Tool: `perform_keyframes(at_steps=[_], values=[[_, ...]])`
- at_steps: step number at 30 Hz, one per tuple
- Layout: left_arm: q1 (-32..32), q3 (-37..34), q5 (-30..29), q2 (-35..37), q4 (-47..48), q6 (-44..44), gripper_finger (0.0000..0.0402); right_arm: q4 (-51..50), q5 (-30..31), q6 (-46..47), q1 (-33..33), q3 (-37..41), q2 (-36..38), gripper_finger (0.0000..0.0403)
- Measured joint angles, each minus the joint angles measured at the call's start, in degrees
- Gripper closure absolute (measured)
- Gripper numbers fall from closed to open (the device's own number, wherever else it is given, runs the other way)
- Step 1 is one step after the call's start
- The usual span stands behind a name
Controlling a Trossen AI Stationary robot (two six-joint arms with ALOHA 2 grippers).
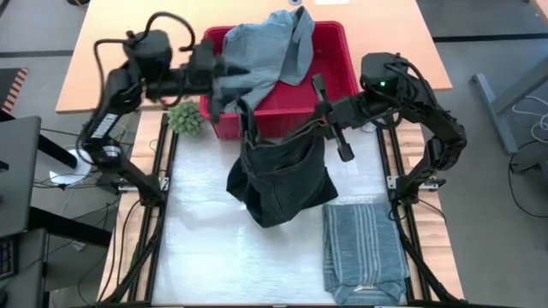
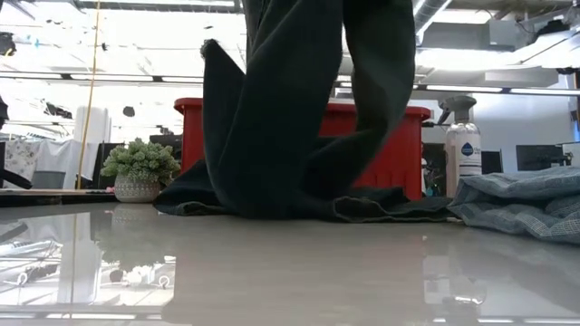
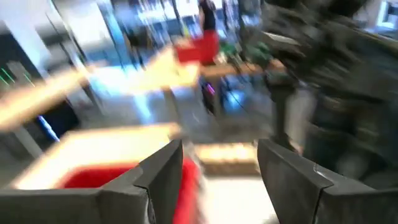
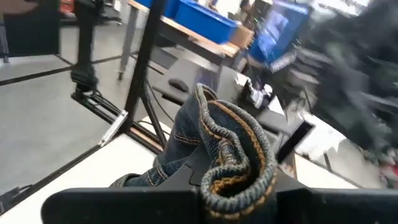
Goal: Fold Laundry from Bin
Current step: Fold the blue denim pants
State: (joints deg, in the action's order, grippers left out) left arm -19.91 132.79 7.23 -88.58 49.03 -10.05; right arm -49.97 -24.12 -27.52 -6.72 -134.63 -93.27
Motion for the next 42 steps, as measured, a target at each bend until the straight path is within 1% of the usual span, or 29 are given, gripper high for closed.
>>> perform_keyframes(at_steps=[1, 3, 7, 9, 11, 14, 17, 19, 23, 25, 27, 31, 32, 34, 36, 37, 39, 42], values=[[0.53, 0.0, -0.26, 0.79, 2.25, 1.19, 0.0203, -0.07, 1.75, 0.26, -0.02, 0.0, -0.18, 0.0342], [1.67, 0.1, -2.88, 2.41, 7.45, 3.01, 0.0203, -0.39, 4.83, 0.3, -0.06, 0.0, -0.69, 0.0342], [4.02, 0.15, -13.26, 3.92, 18.47, 7.27, 0.0203, -0.76, 7.73, 2.78, 0.23, 0.79, -2.91, 0.0342], [5.12, 0.05, -17.11, 4.11, 23.6, 9.17, 0.0203, -3.69, 9.53, 4.19, 0.61, 0.98, -5.14, 0.0342], [6.31, 0.02, -18.66, 4.54, 27.03, 11.3, 0.0203, -5.2, 10.7, 6.04, 1.31, 1.05, -7.97, 0.0342], [8.39, 0.07, -19.09, 5.61, 29.95, 13.98, 0.0203, -5.08, 10.77, 7.93, 3.69, 1.07, -12.7, 0.0342], [11.3, 0.11, -19.36, 5.91, 30.94, 15.95, 0.0203, -4.36, 10.48, 7.98, 7.25, 1.07, -17.19, 0.0342], [13.1, 0.07, -20.15, 5.95, 32.06, 16.04, 0.0203, -3.74, 9.56, 8.47, 9.55, 1.07, -20.22, 0.0342], [15.24, 0.09, -23.28, 6.64, 33.14, 14.77, 0.0203, -1.83, 3.37, 9.7, 12.95, 1.09, -25.78, 0.0342], [15.68, 0.13, -24.18, 6.7, 33.19, 14.73, 0.0203, -1.28, 1.25, 9.44, 14.21, 1.09, -27.91, 0.0342], [16.21, 0.11, -24.19, 6.54, 33.73, 16.96, 0.0203, -1.34, 0.19, 9.25, 15.23, 0.98, -30.3, 0.0341], [18.35, 0.09, -24.26, 6.12, 34.52, 22.1, 0.0203, -1.88, -0.06, 9.68, 17.78, 1.02, -35.94, 0.0335], [19.01, 0.09, -24.52, 6.06, 34.9, 23.1, 0.0203, -2.51, -0.64, 9.39, 18.46, 1.09, -37.34, 0.0332], [20.4, 0.09, -25.15, 5.97, 36.26, 24.82, 0.0203, -3.18, -3.76, 9.25, 19.64, 1.09, -39.41, 0.0326], [21.82, 0.09, -26.44, 5.97, 38.61, 27.63, 0.0203, -5.06, -7.85, 9.23, 20.26, 1.09, -40.19, 0.0315], [22.5, 0.09, -27.18, 5.98, 39.6, 29.28, 0.0203, -6.09, -8.89, 9.22, 20.52, 1.09, -40.17, 0.0307], [23.66, 0.08, -27.69, 6.2, 40.99, 32.65, 0.0203, -7.82, -8.8, 9.1, 20.85, 1.07, -39.49, 0.0289], [25.77, 0.07, -27.89, 7.18, 40.81, 38.37, 0.0203, -8.51, -6.79, 8.66, 21.0, 1.07, -37.08, 0.0252]])
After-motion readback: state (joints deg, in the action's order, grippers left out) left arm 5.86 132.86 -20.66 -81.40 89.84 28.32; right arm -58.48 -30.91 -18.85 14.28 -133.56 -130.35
